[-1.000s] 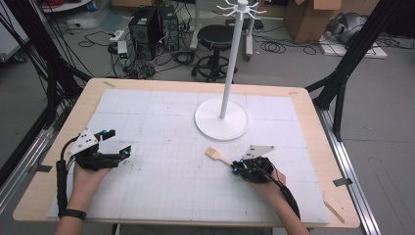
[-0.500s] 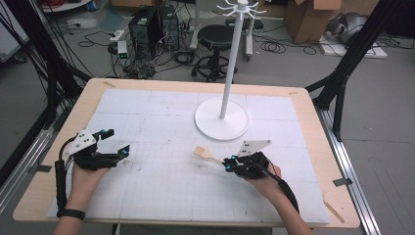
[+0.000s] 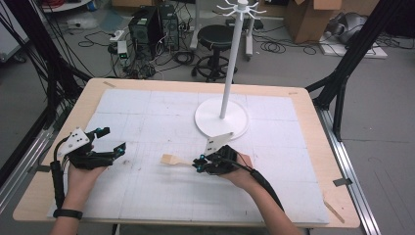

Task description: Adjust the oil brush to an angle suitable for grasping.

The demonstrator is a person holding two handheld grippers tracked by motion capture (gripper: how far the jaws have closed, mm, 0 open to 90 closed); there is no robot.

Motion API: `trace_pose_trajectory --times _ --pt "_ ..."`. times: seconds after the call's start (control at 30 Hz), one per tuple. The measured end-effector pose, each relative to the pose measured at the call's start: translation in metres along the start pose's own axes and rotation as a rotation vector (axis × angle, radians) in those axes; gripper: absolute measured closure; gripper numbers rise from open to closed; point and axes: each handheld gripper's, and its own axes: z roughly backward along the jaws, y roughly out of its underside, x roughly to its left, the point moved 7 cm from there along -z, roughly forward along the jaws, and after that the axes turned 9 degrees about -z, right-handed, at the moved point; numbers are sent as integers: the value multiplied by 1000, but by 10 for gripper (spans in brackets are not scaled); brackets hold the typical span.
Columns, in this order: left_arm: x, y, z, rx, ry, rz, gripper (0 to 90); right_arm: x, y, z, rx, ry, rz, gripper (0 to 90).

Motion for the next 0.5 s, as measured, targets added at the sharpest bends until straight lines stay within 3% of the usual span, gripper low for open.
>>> trace_pose_trajectory --times 0.27,0.5 --pt "-1 0 0 0 4 -4 137 16 -10 -31 35 -88 48 821" --pt "-2 0 0 3 8 -5 136 22 -10 -50 74 -120 62 820"
